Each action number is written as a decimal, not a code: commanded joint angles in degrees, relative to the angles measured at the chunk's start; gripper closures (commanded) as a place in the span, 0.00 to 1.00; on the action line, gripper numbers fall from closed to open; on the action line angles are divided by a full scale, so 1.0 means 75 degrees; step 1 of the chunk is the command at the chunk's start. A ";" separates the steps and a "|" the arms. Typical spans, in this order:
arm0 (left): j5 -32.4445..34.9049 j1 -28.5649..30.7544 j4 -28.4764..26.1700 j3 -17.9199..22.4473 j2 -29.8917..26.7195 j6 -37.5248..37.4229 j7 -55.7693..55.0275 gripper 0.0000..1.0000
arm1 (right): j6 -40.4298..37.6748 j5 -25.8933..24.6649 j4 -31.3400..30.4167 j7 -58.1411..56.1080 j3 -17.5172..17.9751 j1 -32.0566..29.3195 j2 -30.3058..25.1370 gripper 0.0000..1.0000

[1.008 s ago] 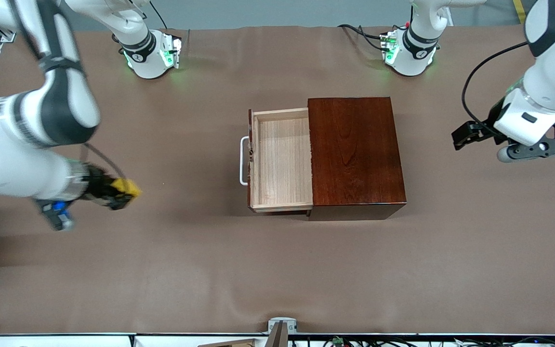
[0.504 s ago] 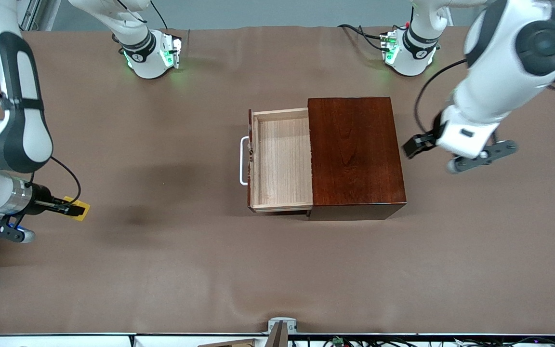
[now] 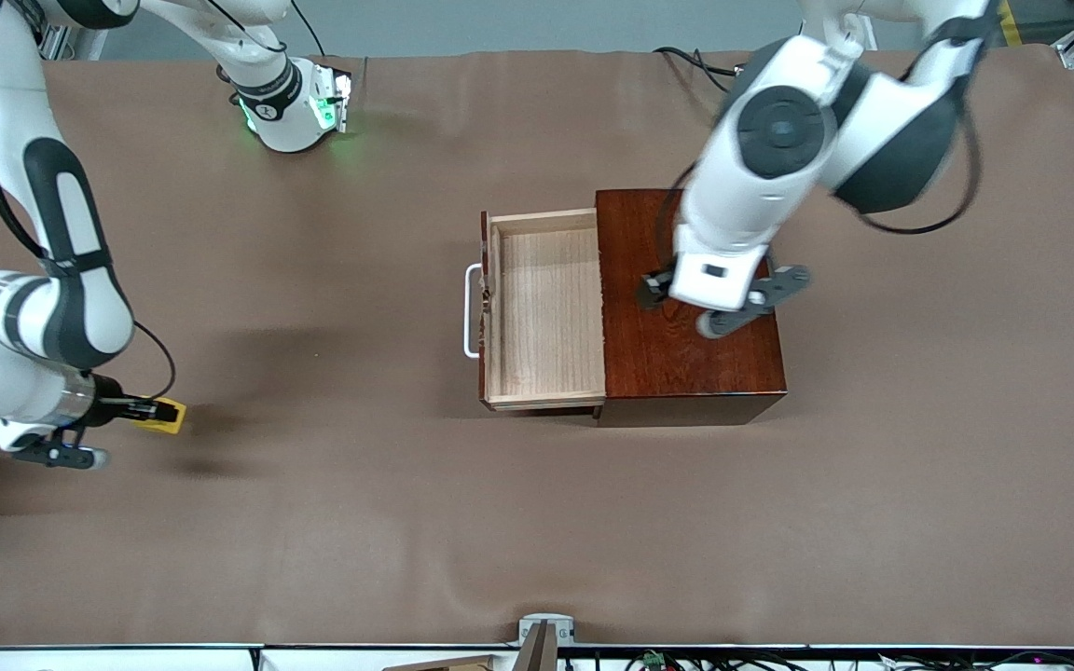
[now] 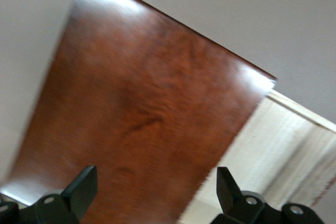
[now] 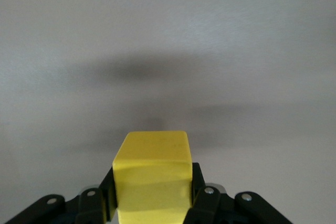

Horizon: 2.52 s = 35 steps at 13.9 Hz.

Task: Open drawer, take yellow block, close drawer
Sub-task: 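Lower the cube onto the table while the left gripper pushes the drawer, then push the drawer inward with the left gripper while the right gripper withdraws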

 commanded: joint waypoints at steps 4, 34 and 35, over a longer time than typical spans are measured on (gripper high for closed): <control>0.0446 -0.1513 0.0793 0.0108 0.1371 0.1502 -0.2754 0.00 | 0.0360 -0.0215 -0.0178 -0.0206 0.0084 0.0137 0.0128 0.83; -0.1298 -0.4597 0.1883 0.2686 0.3423 0.3334 -0.9123 0.00 | -0.3656 -0.0473 0.0361 0.0307 0.0131 0.0395 -0.3163 0.00; -0.1298 -0.4597 0.1883 0.2686 0.3423 0.3230 -0.9111 0.00 | -0.3763 -0.0473 0.0326 0.0460 0.0142 0.0418 -0.3409 0.00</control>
